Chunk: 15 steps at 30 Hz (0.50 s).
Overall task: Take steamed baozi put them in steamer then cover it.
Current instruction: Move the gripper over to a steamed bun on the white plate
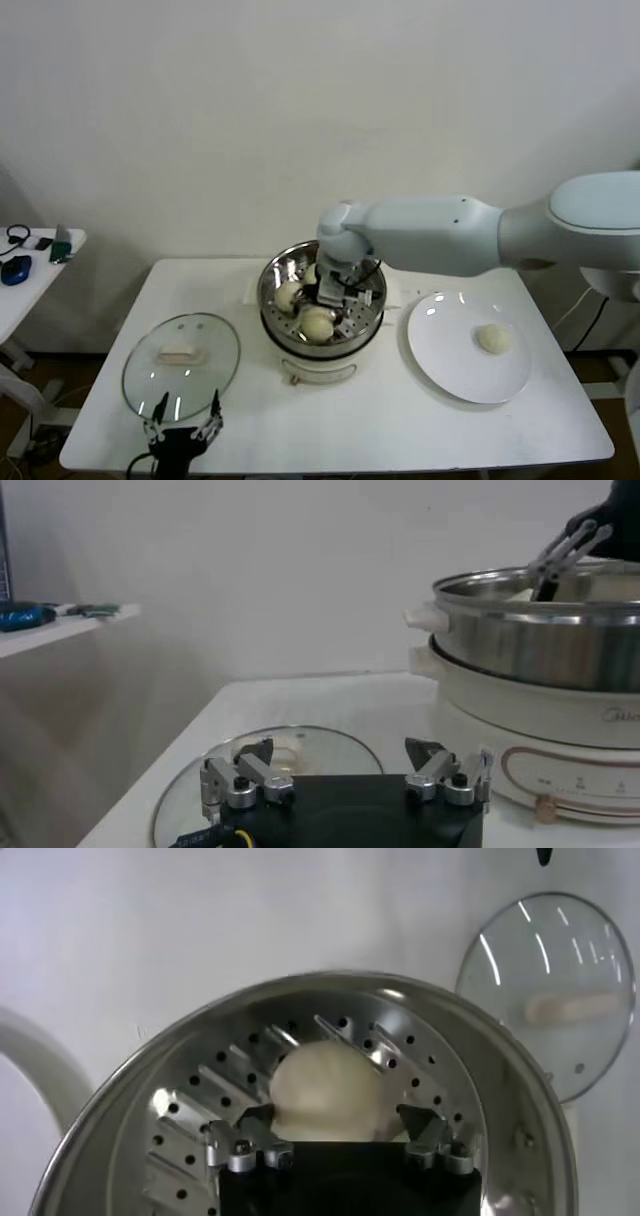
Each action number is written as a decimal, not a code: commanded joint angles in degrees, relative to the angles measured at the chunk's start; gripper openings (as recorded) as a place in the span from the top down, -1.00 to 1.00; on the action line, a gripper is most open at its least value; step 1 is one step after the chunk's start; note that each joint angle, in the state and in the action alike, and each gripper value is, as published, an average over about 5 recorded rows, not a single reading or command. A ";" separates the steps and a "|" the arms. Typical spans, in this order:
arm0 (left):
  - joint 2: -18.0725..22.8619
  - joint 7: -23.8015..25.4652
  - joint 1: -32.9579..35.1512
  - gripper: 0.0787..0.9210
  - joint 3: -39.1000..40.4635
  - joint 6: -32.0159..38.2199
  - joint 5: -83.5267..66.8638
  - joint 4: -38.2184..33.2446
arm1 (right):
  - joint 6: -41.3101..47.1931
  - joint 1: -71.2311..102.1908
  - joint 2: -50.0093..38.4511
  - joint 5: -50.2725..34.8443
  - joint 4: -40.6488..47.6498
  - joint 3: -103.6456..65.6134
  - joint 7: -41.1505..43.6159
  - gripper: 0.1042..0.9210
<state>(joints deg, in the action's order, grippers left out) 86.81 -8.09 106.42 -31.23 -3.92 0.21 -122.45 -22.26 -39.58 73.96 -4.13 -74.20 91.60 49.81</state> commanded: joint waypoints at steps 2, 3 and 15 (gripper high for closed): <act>-0.07 0.03 0.05 -0.77 0.15 0.15 0.26 -0.03 | 1.96 -15.97 -11.06 -18.89 2.11 7.43 10.34 -0.76; -0.12 0.04 0.02 -0.77 0.14 0.16 0.26 0.03 | 4.09 -18.71 -13.55 -22.71 2.24 9.33 12.41 -0.76; -0.18 0.31 -0.71 -0.77 0.19 0.19 0.18 0.89 | 23.20 -14.07 -44.92 -15.96 0.32 15.40 11.52 -0.76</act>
<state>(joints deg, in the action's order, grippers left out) 86.57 -7.85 105.82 -31.04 -3.76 0.41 -121.83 -10.83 -56.40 52.35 -22.03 -73.79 104.47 59.46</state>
